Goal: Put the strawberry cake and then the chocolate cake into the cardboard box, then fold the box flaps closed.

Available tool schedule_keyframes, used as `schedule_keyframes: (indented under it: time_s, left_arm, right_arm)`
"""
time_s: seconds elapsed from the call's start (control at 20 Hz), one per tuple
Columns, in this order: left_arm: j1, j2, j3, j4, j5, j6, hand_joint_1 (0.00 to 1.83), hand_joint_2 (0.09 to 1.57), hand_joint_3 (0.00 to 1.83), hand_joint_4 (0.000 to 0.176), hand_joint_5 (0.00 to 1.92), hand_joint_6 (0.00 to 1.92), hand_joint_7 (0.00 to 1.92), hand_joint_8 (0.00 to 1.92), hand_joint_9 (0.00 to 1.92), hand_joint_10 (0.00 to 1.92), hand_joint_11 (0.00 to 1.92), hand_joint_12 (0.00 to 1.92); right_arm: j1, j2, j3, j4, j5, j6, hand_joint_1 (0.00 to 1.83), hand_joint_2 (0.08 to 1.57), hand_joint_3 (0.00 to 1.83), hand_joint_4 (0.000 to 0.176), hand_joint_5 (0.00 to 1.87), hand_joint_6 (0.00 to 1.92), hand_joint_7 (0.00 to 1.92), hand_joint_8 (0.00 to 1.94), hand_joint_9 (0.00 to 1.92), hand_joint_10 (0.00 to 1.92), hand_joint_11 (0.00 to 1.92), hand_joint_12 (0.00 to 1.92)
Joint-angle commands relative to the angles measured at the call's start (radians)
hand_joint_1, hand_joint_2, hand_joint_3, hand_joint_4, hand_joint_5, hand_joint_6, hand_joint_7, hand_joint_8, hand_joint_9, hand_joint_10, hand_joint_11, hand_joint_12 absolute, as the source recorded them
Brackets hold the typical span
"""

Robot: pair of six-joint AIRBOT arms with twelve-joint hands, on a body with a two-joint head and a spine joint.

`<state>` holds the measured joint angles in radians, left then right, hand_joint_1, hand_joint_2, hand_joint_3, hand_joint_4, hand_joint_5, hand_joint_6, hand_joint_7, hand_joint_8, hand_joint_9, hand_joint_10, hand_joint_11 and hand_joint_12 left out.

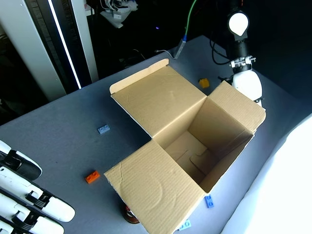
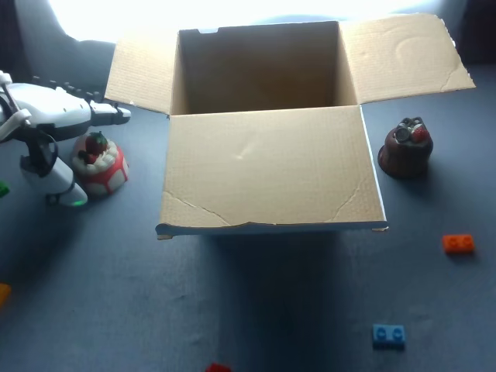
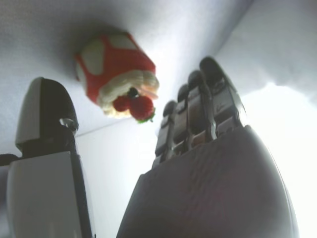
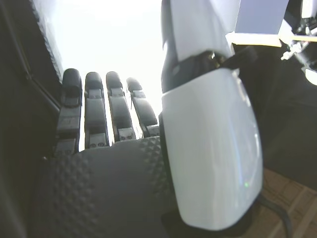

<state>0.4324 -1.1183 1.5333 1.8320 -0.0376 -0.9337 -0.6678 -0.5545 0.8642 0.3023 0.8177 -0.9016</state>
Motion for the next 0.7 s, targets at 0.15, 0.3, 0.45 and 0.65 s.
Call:
schedule_keyframes:
  time_s: [0.15,0.3,0.45,0.65]
  left_arm:
    - [0.014,-0.008,0.014,-0.004,0.048,0.002,1.13,1.00,0.01,0.040,0.07,0.00,0.12,0.00,0.16,0.01,0.00,0.60]
    - [0.022,-0.016,0.018,-0.007,0.053,0.002,1.14,1.00,0.00,0.045,0.08,0.00,0.12,0.00,0.15,0.00,0.00,0.61]
    - [0.028,-0.023,0.026,-0.011,0.059,0.002,1.16,1.00,0.00,0.041,0.09,0.01,0.12,0.00,0.14,0.00,0.00,0.60]
    - [0.035,-0.035,0.032,-0.018,0.068,0.002,1.16,1.00,0.00,0.041,0.10,0.01,0.12,0.00,0.14,0.00,0.00,0.59]
  right_arm:
    - [0.013,0.011,0.005,0.010,0.127,-0.003,1.17,0.97,0.01,0.000,0.01,0.00,0.03,0.00,0.03,0.00,0.00,0.00]
    - [0.013,0.011,0.004,0.010,0.128,-0.003,1.12,0.99,0.01,0.000,0.01,0.00,0.06,0.01,0.08,0.03,0.02,0.01]
    - [0.014,0.011,0.003,0.008,0.130,-0.006,1.12,1.00,0.00,0.000,0.01,0.00,0.07,0.00,0.09,0.01,0.00,0.13]
    - [0.015,0.011,0.002,0.004,0.134,-0.006,1.12,1.00,0.00,0.000,0.01,0.00,0.07,0.00,0.09,0.01,0.00,0.19]
